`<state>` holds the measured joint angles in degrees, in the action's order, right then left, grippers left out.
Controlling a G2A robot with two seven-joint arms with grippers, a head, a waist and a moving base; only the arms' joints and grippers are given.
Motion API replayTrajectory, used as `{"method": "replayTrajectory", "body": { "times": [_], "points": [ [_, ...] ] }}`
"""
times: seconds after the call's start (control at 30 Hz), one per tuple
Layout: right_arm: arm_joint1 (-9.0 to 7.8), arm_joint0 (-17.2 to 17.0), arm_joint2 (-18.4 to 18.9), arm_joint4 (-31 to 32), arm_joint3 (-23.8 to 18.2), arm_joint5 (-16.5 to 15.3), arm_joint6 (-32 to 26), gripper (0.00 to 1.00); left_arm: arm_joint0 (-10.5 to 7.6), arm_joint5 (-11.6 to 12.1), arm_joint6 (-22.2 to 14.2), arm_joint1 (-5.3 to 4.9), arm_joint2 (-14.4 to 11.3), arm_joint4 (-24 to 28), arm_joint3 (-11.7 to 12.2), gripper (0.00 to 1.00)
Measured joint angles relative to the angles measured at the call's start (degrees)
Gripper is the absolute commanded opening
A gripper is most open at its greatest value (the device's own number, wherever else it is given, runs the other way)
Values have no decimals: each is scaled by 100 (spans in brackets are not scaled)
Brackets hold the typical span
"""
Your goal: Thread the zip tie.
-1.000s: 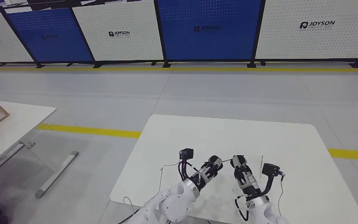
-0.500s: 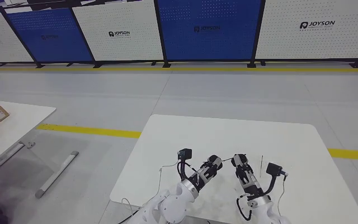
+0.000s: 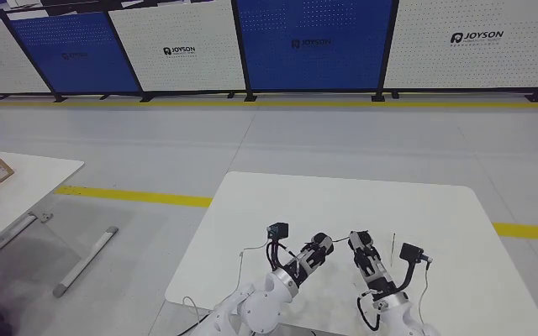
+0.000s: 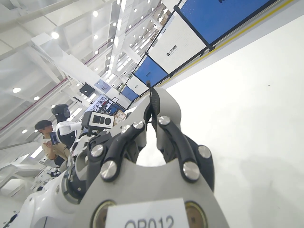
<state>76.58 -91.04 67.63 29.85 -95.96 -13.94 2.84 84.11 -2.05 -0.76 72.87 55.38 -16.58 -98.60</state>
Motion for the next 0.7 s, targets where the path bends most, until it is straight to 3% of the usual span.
{"method": "replayTrajectory", "body": {
  "times": [0.2, 0.6, 0.7],
  "points": [
    [-7, -55, 25, 130, -50, -19, 93, 28, -86, -157, 22, 28, -40, 32, 80, 0],
    [-4, -96, 36, 193, -20, -10, 210, 19, -94, -193, 99, 49, -26, 61, 124, 0],
    [-3, -103, 40, 215, -24, -8, 241, 0, -81, -155, 114, 51, -26, 49, 118, 0]
  ]
}}
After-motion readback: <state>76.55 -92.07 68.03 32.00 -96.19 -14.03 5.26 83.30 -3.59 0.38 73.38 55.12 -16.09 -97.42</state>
